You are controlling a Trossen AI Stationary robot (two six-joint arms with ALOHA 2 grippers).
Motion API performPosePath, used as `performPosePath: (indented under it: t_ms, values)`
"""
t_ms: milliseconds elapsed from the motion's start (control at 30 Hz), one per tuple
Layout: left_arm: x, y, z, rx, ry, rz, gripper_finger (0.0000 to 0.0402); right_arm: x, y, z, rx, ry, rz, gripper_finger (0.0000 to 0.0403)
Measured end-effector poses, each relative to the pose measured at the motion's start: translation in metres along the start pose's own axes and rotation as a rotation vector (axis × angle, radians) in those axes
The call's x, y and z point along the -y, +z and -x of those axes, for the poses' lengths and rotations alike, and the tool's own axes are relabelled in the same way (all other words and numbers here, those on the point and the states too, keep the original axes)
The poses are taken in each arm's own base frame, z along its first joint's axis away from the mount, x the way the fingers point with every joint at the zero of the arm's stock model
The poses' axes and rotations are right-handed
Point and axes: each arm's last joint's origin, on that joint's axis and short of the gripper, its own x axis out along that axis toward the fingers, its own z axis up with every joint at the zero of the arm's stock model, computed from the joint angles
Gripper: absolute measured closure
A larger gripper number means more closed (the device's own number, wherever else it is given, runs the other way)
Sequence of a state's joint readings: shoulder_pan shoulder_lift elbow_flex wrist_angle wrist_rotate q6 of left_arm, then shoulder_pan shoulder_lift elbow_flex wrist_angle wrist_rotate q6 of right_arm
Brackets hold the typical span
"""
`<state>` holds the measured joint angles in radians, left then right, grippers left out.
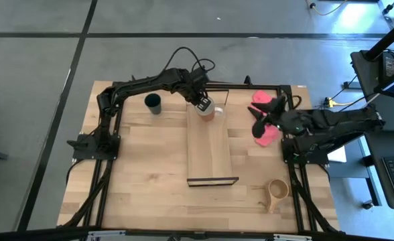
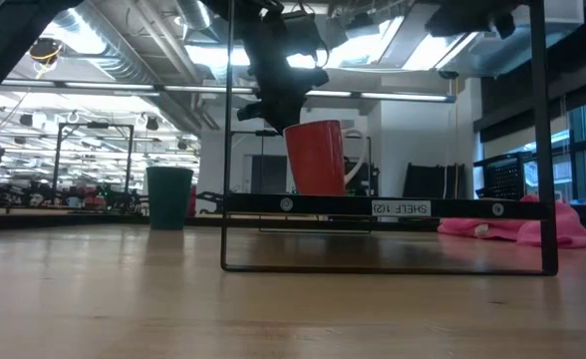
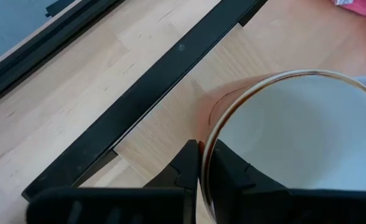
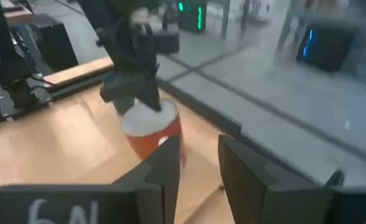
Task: Stack small to large cups/mugs on shelf
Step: Put the orange mug on the shelf
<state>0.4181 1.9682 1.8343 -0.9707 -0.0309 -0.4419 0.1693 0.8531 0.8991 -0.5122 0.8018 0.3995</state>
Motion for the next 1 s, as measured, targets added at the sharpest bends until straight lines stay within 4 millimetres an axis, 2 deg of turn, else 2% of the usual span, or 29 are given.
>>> performPosePath:
  t_ms: [167, 367, 667, 1000]
  values:
    - [0.006, -0.004, 0.000, -0.017, -0.007, -0.014, 0.0374, -0.003, -0.005, -0.019, -0.112, 0.037, -0.092, 0.0292]
    - [0.015, -0.009, 0.001, -0.021, -0.010, -0.036, 0.0381, -0.007, -0.008, -0.030, -0.185, 0.111, -0.100, 0.0292]
    - [0.015, -0.008, 0.001, 0.004, 0.018, -0.034, 0.0352, -0.010, -0.007, -0.032, -0.169, 0.117, -0.110, 0.0292]
    - [0.015, -0.007, 0.001, 0.014, 0.013, -0.018, 0.0349, -0.010, -0.007, -0.032, -0.168, 0.117, -0.109, 0.0292]
